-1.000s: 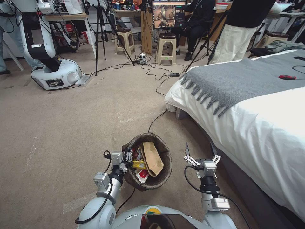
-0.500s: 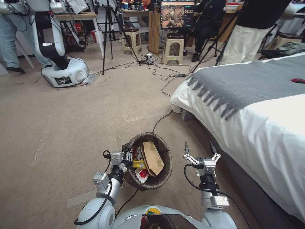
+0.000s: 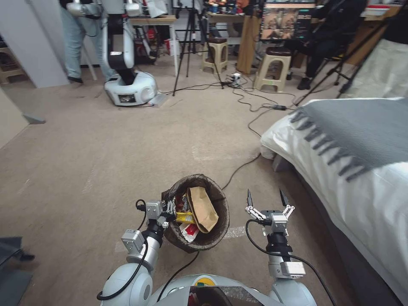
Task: Pick up the trash bin, then pick up the garbage from the floor and place it into the trash bin.
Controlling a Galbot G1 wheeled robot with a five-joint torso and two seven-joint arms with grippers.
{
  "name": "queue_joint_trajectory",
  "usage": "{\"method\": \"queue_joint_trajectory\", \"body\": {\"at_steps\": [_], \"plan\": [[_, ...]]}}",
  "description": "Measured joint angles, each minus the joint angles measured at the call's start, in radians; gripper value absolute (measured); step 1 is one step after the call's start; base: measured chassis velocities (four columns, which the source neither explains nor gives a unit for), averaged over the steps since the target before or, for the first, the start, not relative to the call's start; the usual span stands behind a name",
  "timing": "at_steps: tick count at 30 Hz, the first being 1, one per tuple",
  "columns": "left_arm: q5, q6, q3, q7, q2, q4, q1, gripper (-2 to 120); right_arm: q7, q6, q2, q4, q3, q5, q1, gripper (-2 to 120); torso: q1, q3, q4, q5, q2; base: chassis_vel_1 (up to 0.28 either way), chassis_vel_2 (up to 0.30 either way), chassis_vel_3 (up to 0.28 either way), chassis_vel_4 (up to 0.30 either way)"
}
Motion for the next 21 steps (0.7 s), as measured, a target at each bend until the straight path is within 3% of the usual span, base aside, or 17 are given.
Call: {"method": "queue_joint_trajectory", "body": {"at_steps": [13, 21], "plan": [[0.012, -0.026, 0.005, 0.010, 0.000, 0.024, -0.003, 8, -0.002, 0.004, 0.001, -0.001, -0.005, -0.006, -0.001, 100, 0.000, 0.000, 0.0003, 0.0000, 0.000, 0.113, 0.121, 0.120, 0.117], [-0.021, -0.012, 0.029, 0.010, 0.003, 0.042, 0.005, 8, -0.006, 0.001, 0.000, 0.002, -0.008, -0.007, 0.007, 100, 0.000, 0.000, -0.0004, 0.0001, 0.000, 0.018, 0.024, 0.017, 0.016]]}}
